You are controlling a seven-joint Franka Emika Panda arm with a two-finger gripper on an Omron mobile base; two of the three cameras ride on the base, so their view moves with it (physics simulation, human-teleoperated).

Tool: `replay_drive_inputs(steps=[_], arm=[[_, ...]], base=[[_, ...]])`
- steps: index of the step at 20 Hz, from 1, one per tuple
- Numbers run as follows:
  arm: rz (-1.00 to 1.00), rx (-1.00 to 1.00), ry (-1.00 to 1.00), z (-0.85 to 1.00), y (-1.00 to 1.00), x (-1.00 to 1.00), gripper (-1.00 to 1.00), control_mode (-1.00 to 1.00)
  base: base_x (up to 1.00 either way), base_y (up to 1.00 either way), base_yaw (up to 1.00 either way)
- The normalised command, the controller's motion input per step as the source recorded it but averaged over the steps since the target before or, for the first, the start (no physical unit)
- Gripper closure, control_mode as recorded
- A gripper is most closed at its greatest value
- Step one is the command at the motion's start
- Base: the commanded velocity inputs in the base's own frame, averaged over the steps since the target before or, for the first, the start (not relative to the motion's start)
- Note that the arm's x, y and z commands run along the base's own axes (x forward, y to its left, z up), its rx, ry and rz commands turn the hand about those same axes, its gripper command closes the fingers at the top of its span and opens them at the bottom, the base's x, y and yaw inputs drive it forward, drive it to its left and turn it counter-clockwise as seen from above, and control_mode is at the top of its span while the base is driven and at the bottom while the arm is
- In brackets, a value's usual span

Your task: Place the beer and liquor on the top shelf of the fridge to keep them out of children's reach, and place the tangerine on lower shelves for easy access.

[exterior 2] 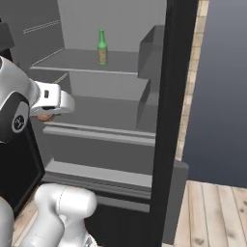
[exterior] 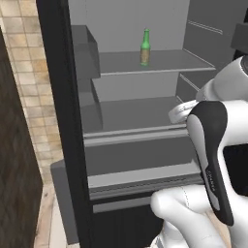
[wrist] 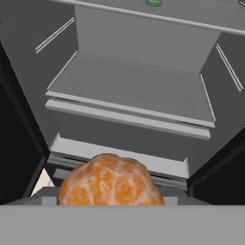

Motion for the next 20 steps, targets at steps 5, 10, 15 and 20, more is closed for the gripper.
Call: replay_drive_inputs(steps=[5,10,15,20], arm=[[0.00,0.00,0.00,0.00,0.00,0.00,1.00,1.00],[-0.01,0.00,0.00,-0.04,0.00,0.09,1.00,-1.00],[-0.06,0.00,0.00,-0.36,0.00,0.37,1.00,-1.00],[-0.04,0.00,0.00,-0.56,0.00,0.30,1.00,-1.00]], base=[[0.46,0.04,-0.09],[0.36,0.00,-0.05],[0.00,0.00,0.00],[0.00,0.00,0.00]])
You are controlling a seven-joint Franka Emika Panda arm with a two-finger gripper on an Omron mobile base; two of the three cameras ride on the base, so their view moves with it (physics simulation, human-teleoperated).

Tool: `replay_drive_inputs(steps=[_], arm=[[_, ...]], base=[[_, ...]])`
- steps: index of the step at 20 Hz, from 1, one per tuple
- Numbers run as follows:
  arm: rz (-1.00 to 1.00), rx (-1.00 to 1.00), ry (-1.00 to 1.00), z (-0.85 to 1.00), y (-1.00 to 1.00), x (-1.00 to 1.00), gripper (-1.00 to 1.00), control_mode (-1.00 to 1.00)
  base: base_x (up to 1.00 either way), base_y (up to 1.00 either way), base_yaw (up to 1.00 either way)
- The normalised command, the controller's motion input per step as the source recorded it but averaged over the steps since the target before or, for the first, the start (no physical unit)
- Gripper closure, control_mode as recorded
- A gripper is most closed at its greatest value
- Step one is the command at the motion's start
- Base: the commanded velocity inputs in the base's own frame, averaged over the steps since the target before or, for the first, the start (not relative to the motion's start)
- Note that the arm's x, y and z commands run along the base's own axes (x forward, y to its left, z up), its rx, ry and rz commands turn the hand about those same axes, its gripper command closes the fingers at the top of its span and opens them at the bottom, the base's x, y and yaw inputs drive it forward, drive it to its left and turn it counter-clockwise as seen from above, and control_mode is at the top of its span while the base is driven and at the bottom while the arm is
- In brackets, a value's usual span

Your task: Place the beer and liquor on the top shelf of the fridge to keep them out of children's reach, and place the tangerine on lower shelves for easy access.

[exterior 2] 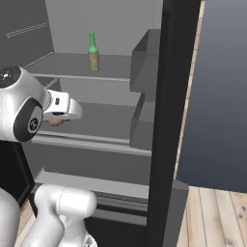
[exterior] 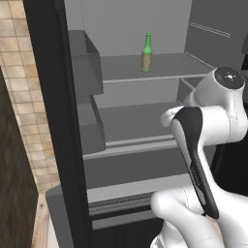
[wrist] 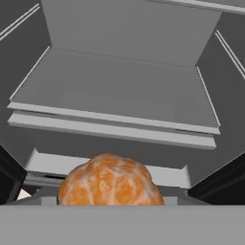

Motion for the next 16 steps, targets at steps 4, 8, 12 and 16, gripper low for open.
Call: replay_drive_inputs(steps=[4,8,12,16], arm=[[-0.01,0.00,0.00,-0.58,0.00,0.36,1.00,-1.00],[0.00,0.00,0.00,-0.53,0.00,0.41,1.00,-1.00],[-0.01,0.00,0.00,-0.52,0.00,0.56,1.00,-1.00],[-0.02,0.00,0.00,-0.37,0.03,0.70,1.00,-1.00]], base=[[0.00,0.00,0.00],[0.00,0.00,0.00],[0.00,0.00,0.00],[0.00,0.00,0.00]])
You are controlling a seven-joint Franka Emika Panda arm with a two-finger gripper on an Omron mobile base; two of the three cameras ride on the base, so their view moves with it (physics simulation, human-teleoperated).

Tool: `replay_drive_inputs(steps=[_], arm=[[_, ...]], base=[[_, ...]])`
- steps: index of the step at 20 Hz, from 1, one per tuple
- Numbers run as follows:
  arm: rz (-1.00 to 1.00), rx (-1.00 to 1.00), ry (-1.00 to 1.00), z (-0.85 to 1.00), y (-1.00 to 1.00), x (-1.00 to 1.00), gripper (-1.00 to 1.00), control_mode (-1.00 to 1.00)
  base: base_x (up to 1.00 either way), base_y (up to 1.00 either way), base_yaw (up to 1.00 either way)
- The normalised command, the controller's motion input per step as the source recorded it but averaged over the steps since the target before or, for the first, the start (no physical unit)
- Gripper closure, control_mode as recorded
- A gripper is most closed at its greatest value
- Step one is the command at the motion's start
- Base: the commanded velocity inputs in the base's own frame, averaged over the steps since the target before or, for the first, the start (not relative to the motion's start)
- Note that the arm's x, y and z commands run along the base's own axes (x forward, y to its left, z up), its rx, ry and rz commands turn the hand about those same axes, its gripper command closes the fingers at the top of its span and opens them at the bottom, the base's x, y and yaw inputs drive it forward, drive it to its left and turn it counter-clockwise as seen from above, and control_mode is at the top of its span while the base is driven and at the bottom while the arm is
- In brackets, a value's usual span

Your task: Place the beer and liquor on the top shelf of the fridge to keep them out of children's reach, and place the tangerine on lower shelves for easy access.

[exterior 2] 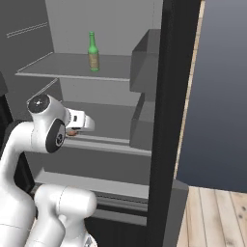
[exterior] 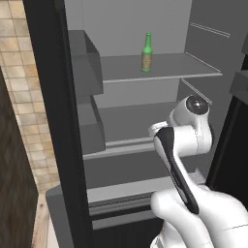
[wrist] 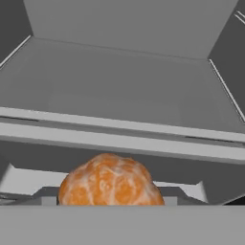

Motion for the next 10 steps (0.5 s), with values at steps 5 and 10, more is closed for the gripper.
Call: replay_drive_inputs(steps=[5,10], arm=[[0.00,0.01,0.00,-0.29,0.00,0.76,1.00,-1.00],[0.00,0.02,0.00,-0.21,0.00,0.72,1.00,-1.00]], base=[[0.00,0.00,0.00],[0.00,0.00,0.00]])
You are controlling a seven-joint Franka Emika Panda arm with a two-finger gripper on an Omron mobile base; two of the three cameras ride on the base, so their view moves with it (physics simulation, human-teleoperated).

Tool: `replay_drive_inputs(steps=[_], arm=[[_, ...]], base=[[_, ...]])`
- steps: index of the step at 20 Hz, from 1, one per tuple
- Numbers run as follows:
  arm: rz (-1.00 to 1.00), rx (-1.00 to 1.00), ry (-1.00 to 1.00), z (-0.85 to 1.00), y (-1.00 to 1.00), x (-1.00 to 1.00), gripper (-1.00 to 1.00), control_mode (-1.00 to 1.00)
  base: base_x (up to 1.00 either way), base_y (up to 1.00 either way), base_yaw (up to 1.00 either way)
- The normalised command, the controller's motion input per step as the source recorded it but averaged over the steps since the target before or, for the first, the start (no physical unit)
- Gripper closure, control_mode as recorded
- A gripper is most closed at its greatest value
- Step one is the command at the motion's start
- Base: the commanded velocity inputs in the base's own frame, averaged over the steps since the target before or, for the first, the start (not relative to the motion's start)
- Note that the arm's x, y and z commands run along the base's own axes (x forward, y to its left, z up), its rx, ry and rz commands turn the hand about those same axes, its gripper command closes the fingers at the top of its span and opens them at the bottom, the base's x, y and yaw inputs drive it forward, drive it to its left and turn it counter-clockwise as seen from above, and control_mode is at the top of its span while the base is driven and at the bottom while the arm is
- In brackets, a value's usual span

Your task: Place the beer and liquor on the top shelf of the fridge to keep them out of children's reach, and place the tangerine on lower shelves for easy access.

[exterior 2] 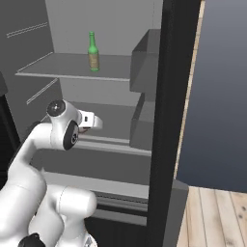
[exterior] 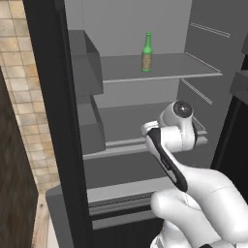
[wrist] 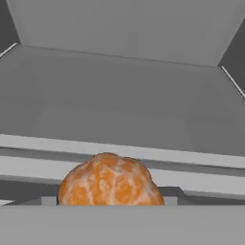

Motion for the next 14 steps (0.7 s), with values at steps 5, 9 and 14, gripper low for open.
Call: replay_drive_inputs(steps=[5,9,14], arm=[[0.00,0.01,0.00,-0.17,0.00,0.70,1.00,-1.00],[0.00,0.01,0.00,-0.16,0.00,0.69,1.00,-1.00],[0.00,0.00,0.00,-0.19,0.00,0.65,1.00,-1.00]], base=[[0.00,0.00,0.00],[0.00,0.00,0.00],[0.00,0.00,0.00]])
